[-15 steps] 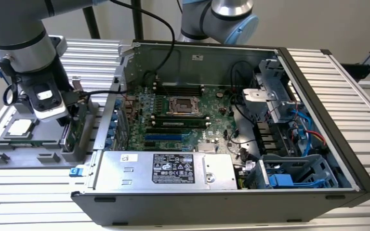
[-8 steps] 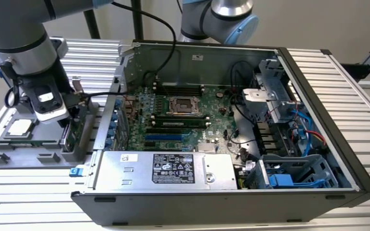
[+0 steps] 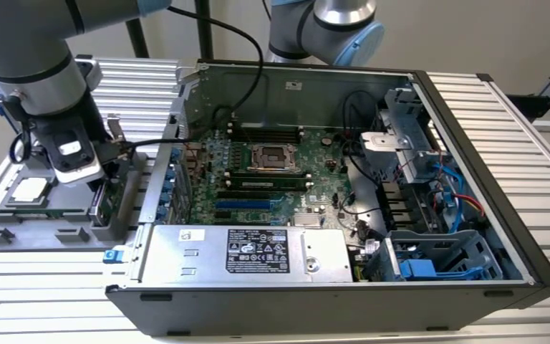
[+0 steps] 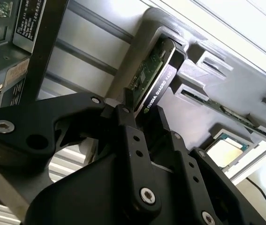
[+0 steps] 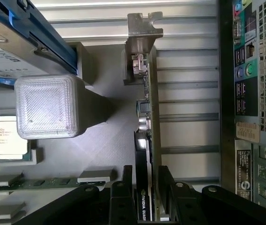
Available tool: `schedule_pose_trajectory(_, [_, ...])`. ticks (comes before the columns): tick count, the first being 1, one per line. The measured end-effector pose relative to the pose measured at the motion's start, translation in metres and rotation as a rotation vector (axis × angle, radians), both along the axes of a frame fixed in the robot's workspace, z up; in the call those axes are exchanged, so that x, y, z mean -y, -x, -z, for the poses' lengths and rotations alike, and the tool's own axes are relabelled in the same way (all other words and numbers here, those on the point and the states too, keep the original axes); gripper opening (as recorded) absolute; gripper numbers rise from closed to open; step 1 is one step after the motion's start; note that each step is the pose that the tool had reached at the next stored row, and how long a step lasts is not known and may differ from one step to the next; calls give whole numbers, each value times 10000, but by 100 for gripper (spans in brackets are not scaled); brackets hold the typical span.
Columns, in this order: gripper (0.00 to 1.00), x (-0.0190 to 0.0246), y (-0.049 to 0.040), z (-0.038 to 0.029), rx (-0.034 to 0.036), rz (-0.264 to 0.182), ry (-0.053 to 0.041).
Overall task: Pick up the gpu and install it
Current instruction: 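Pick up the gpu and move the gpu toward the slot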
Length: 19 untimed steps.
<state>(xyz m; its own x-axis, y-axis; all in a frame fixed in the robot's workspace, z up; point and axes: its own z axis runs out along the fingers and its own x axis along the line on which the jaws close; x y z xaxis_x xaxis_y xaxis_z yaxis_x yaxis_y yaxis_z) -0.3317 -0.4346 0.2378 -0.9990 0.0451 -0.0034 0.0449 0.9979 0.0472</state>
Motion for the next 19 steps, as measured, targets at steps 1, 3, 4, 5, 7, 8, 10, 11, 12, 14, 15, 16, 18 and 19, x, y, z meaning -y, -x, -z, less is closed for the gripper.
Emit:
schedule_pose_trajectory(1, [100, 0, 0, 4, 0, 0, -1])
schedule_pose_trajectory(3, [100, 0, 0, 11, 1, 0, -1])
schedule_pose_trajectory(4, [100, 0, 0, 14, 1, 0, -1])
schedule_pose_trajectory(5, [100, 0, 0, 16, 1, 0, -1])
schedule_pose_trajectory(7, [100, 0, 0, 17, 1, 0, -1])
schedule_pose_trajectory(8, [100, 0, 0, 17, 1, 0, -1])
schedule_pose_trajectory(10, [100, 0, 0, 18, 1, 0, -2])
schedule_pose_trajectory(11, [100, 0, 0, 18, 1, 0, -1])
schedule_pose_trajectory(12, [100, 0, 0, 18, 1, 0, -2])
schedule_pose_trajectory(14, [100, 0, 0, 18, 1, 0, -1])
schedule_pose_trajectory(15, [100, 0, 0, 18, 1, 0, -1])
schedule_pose_trajectory(16, [100, 0, 0, 18, 1, 0, -1])
schedule_pose_trajectory(18, [100, 0, 0, 19, 1, 0, -2])
schedule_pose_trajectory(19, [0, 0, 0, 19, 1, 0, -1])
